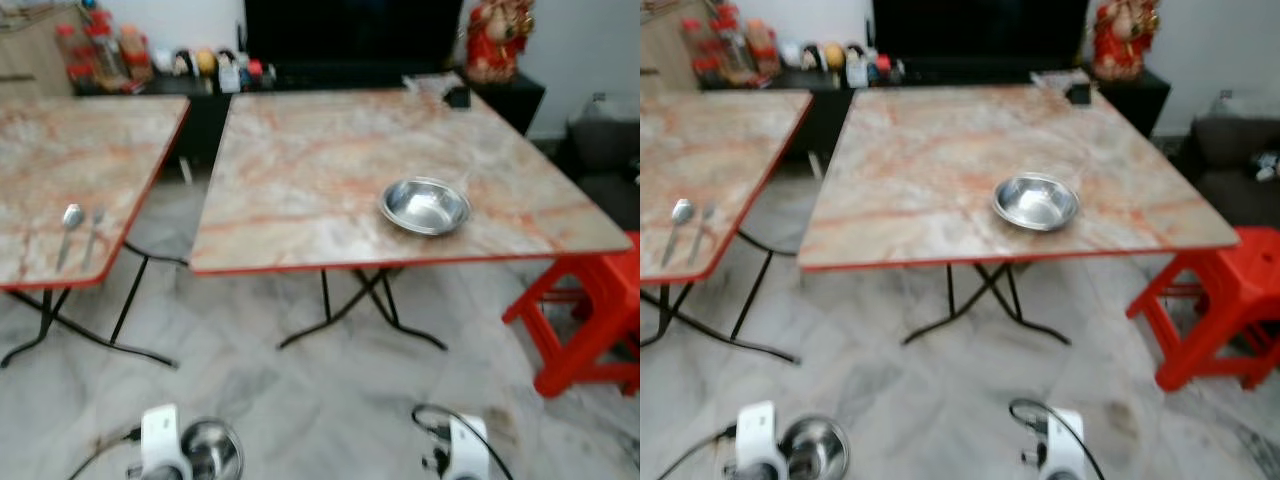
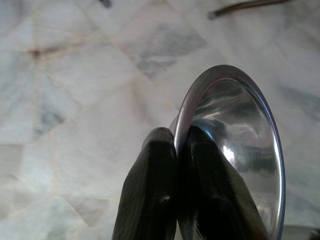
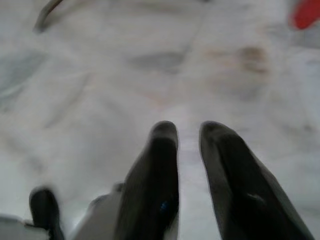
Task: Setting the table
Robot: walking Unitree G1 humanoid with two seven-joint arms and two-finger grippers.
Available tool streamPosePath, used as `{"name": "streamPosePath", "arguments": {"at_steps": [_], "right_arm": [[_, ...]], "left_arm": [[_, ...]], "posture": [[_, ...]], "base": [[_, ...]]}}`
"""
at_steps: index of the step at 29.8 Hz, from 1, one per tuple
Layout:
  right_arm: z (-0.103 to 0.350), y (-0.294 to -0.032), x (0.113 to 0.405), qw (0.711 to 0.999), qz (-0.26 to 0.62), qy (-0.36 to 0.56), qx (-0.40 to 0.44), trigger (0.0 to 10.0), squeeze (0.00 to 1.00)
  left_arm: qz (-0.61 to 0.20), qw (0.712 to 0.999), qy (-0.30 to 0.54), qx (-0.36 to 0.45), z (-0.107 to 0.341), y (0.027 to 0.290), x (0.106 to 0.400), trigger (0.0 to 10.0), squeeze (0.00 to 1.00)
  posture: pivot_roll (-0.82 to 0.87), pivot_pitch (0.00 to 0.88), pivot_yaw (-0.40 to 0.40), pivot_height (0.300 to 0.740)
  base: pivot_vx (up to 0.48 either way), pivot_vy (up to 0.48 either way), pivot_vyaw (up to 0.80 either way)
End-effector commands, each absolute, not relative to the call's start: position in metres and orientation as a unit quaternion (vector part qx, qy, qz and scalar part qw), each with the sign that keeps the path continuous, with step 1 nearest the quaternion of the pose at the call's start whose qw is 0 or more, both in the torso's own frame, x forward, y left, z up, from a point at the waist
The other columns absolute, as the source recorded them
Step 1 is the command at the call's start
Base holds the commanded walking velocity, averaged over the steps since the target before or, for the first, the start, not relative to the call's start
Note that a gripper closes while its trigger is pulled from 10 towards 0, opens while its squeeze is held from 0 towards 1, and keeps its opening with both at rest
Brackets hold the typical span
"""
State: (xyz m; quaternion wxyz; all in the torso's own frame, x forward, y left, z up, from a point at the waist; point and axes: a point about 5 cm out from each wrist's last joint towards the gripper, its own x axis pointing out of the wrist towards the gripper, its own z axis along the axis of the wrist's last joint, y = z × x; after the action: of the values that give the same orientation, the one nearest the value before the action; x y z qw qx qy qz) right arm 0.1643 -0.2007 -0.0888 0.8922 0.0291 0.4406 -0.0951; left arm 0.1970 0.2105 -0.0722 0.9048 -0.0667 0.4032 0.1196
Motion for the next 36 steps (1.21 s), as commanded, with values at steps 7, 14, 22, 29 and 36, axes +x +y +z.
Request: {"name": "streamPosePath", "arguments": {"at_steps": [7,14,22,29,36], "right_arm": [[-0.087,-0.194,0.169,0.896,-0.095,0.431,0.04,10.0,0.0],[-0.088,-0.194,0.169,0.896,-0.092,0.432,0.037,10.0,0.0],[-0.087,-0.194,0.169,0.897,-0.088,0.432,0.029,10.0,0.0],[-0.087,-0.195,0.17,0.897,-0.093,0.431,0.035,10.0,0.0],[-0.087,-0.194,0.169,0.897,-0.091,0.431,0.037,10.0,0.0]], "left_arm": [[0.133,0.905,0.399,-0.067,-0.073,0.222,0.19,10.0,0.0],[0.134,0.9,0.409,-0.068,-0.076,0.225,0.183,10.0,0.0],[0.138,0.898,0.412,-0.063,-0.076,0.228,0.181,10.0,0.0],[0.136,0.899,0.413,-0.06,-0.076,0.228,0.181,10.0,0.0],[0.136,0.899,0.412,-0.058,-0.076,0.229,0.181,10.0,0.0]], "posture": [[0.0,0.0,-0.013,0.74],[0.0,0.0,-0.017,0.74],[0.0,0.0,-0.016,0.74],[0.01,0.0,-0.016,0.74],[0.01,0.0,-0.017,0.74]], "base": [[0.0,0.0,0.0],[0.089,0.0,0.0],[0.428,0.0,0.14],[0.48,0.0,0.08],[0.48,0.0,0.0]]}}
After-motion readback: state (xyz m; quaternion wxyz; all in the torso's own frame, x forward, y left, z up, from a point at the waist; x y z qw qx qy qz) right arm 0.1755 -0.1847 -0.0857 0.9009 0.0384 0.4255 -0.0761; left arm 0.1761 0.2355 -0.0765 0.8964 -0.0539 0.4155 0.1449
